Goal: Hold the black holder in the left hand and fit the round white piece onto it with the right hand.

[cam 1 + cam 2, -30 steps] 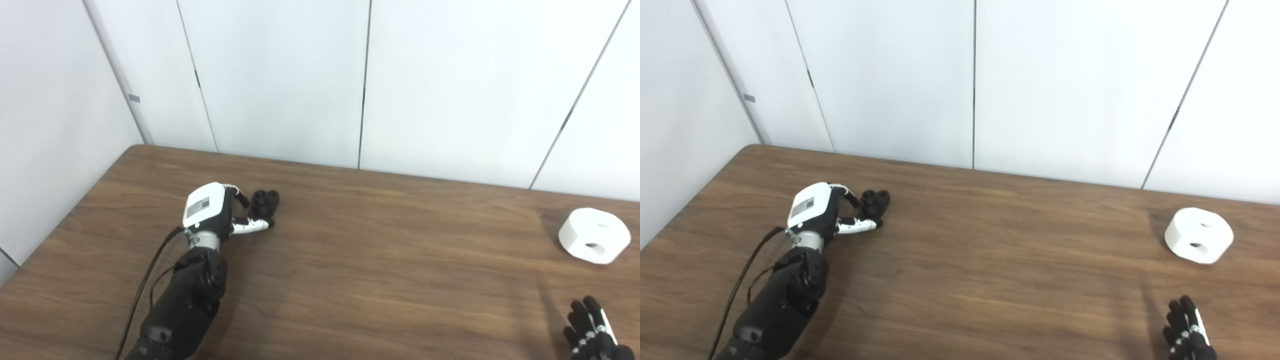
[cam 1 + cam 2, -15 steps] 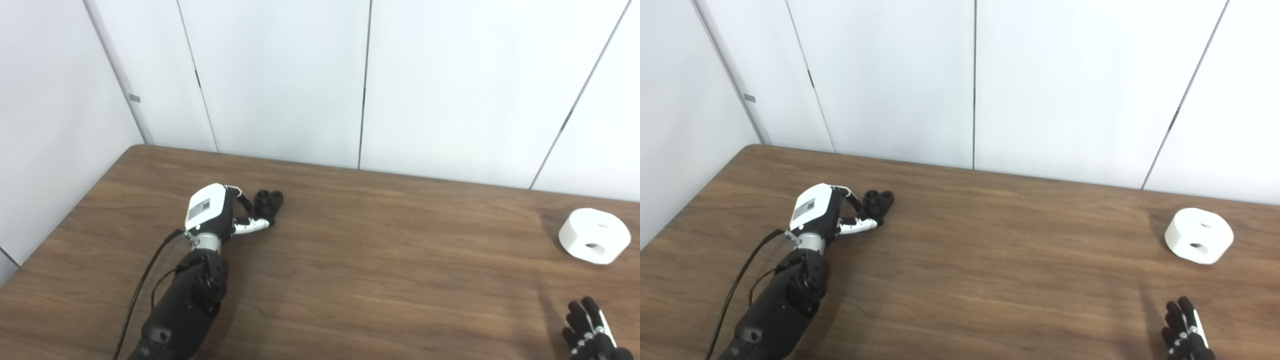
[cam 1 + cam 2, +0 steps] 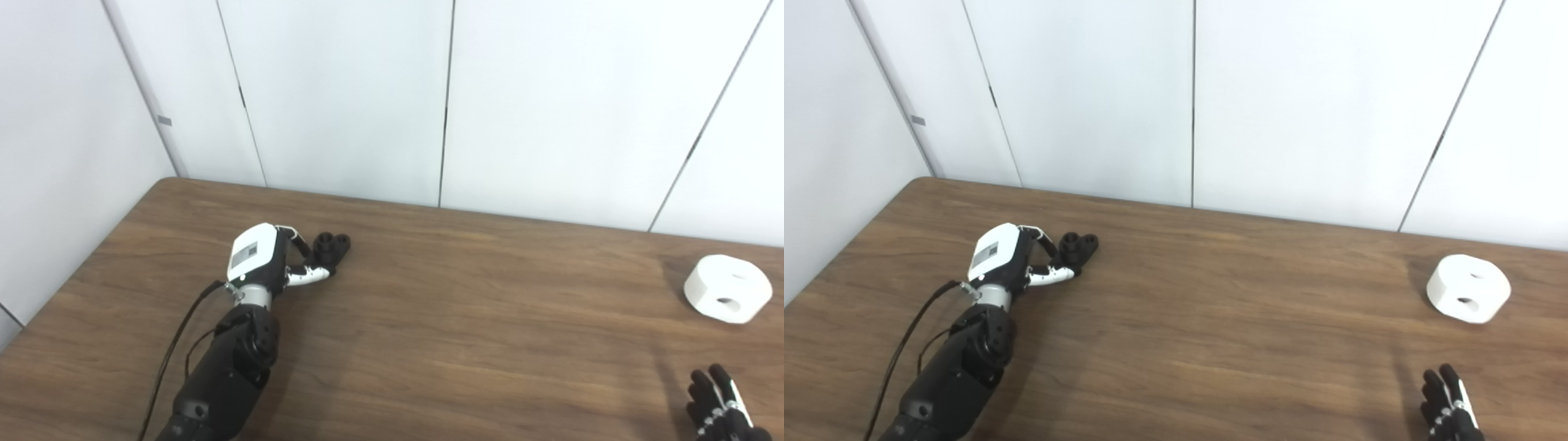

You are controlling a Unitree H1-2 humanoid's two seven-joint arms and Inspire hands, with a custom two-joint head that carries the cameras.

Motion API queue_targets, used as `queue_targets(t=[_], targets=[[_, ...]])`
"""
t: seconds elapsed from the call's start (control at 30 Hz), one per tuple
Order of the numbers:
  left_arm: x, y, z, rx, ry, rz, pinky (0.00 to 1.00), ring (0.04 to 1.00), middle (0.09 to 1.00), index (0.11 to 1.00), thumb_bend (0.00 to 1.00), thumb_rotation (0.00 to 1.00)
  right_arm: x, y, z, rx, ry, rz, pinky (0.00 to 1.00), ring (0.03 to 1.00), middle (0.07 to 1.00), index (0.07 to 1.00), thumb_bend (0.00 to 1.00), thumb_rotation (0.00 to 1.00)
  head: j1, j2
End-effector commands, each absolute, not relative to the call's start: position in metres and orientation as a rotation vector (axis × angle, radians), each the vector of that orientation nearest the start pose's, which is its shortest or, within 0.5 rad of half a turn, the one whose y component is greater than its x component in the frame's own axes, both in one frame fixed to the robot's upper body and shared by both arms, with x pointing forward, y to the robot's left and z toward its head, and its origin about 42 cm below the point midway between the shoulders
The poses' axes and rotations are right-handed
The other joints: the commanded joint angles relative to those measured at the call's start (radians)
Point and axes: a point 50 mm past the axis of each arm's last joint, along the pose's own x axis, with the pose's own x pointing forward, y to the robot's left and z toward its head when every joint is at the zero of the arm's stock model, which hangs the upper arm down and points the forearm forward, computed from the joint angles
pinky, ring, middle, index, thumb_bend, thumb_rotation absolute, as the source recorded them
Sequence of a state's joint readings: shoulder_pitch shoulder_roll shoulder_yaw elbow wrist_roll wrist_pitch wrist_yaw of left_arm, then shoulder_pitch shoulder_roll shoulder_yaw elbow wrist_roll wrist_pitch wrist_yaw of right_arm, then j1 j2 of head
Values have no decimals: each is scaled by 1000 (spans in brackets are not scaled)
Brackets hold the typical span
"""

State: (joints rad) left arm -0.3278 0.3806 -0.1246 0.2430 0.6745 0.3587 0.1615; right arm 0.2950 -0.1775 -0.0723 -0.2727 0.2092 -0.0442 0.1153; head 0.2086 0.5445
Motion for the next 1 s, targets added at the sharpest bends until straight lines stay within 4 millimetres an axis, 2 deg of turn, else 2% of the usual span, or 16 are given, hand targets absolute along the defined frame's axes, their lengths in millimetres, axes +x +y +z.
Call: queue_targets(t=[0.0,0.33,0.6,0.8,0.9,0.97], targets=[[390,329,147,1114,142,241,807,879,783,483,520,43,182,-284,118,0,-40,42,1000,983,970,1000,647,1000,-1,-1],[378,320,145,1127,83,112,790,865,780,486,515,48,183,-282,116,5,-37,32,1000,965,961,1000,665,1000,-27,12],[360,309,151,1110,36,-34,708,802,753,484,515,50,184,-280,117,7,-37,25,1000,952,947,1000,668,1000,-58,27],[340,293,157,1093,11,-136,701,808,766,485,516,48,187,-277,116,8,-42,24,1000,949,946,1000,664,990,-106,48],[333,286,157,1078,4,-193,780,836,791,486,515,48,187,-275,115,2,-48,25,1000,943,942,1000,662,979,-148,58],[328,281,158,1062,1,-238,760,871,820,487,513,49,188,-274,114,-8,-48,24,1000,936,935,1000,658,977,-172,60]])
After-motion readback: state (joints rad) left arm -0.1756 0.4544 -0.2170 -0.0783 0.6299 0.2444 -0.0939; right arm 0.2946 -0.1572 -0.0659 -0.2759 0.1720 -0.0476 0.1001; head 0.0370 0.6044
